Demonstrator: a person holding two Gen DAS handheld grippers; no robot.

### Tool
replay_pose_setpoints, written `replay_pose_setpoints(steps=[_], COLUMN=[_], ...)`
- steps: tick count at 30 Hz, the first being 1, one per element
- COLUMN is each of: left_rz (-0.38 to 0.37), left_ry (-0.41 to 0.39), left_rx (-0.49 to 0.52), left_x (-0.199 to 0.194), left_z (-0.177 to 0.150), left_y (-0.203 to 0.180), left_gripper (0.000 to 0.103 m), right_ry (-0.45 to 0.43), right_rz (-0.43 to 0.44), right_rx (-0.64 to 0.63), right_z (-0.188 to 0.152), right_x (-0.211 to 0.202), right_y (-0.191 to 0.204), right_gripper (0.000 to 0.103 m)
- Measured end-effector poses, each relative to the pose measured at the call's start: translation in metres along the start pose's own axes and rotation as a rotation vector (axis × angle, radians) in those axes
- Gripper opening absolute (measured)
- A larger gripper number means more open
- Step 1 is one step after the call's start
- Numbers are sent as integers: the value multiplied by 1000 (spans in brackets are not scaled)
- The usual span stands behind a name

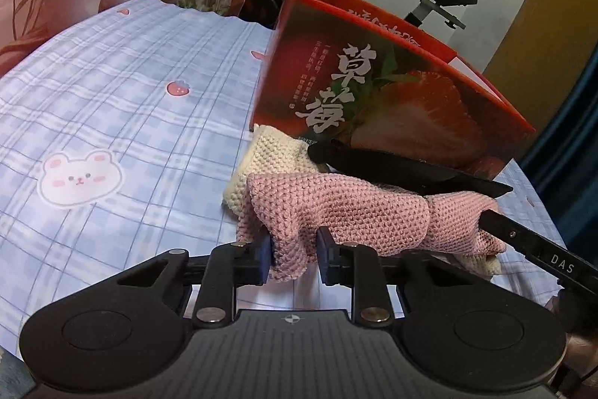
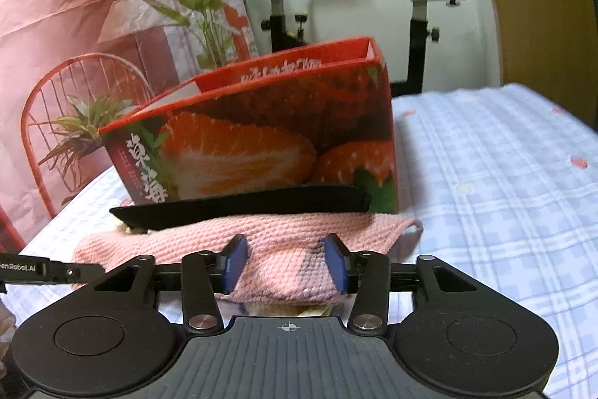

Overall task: Organize soft objects
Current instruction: 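Lift the pink knitted cloth with the left tool toward the red box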

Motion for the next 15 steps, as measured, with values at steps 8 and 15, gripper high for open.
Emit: replay_pose_setpoints(steps=[8, 15], left_rz=[-1, -12], left_ry=[5, 1], left_rx=[17, 3], left_x=[5, 4], left_z=[1, 1], left_y=[1, 2], left_gripper=[26, 26], right_ry=[46, 69], right_rz=[12, 32], right_rx=[-6, -51], right_z=[-8, -8], right_x=[8, 6], right_y=[0, 10], right_gripper=[49, 29])
Point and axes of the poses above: each gripper's, at about its wrist camera, not at the fingertips, and x roughly the way its jaws point, y to its left, z to its top, the point moved 7 cm from there along x, roughly the way its jaws point, and after that the axes turned 9 degrees about -z, right-handed, at the moved point
